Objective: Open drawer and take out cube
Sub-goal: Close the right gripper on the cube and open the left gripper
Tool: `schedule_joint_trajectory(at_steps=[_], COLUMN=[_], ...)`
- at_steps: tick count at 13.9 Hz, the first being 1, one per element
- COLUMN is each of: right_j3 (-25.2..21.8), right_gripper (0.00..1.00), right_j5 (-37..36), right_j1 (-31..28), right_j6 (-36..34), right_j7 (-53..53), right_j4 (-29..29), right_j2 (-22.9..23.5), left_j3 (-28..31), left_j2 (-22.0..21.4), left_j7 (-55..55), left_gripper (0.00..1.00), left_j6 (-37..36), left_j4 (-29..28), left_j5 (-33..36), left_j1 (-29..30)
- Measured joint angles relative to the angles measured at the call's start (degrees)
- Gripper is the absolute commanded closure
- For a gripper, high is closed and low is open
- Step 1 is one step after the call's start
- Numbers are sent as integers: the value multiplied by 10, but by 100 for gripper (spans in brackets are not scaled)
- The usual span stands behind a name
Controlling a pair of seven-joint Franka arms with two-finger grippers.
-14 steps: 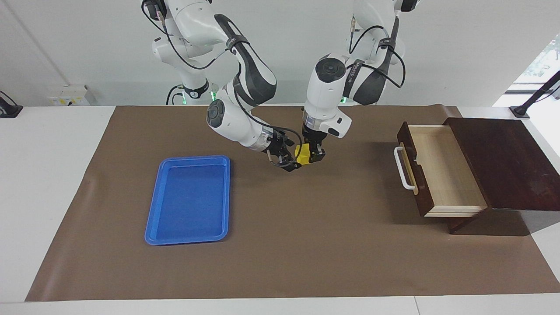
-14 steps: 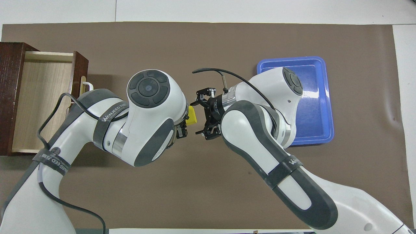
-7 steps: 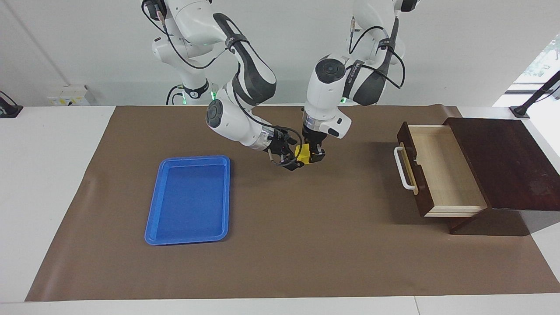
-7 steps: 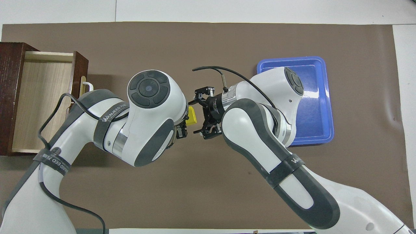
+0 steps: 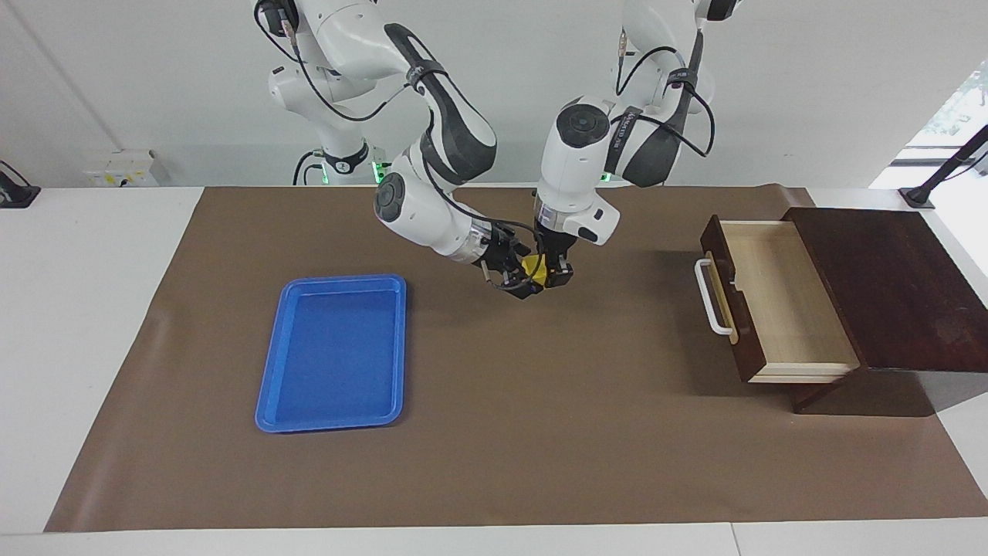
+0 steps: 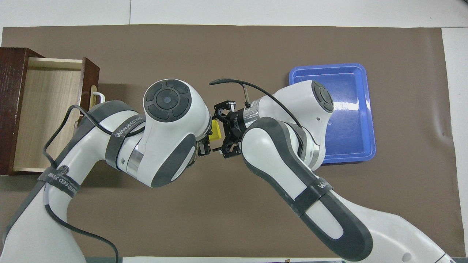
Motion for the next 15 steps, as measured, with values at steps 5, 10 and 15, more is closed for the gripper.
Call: schedule_joint_trajectory(at_steps=[5, 10, 15], right_j3=[-1, -2, -2], right_gripper=[38, 100, 100], right_j5=[0, 2, 3], right_j1=[-3, -3, -3], right_j6=[2, 8, 9], right_j7=[-2, -1, -2], right_j4=[0, 1, 1], right_j2=[0, 1, 1], left_j3=[0, -2, -1], left_j2=[0, -1, -1], left_j7=[1, 6, 10], left_gripper=[100, 100, 0], left_j6=[1, 2, 2], left_j4=[-2, -4, -3], left_j5=[0, 1, 2], left_j1=[0, 0, 0])
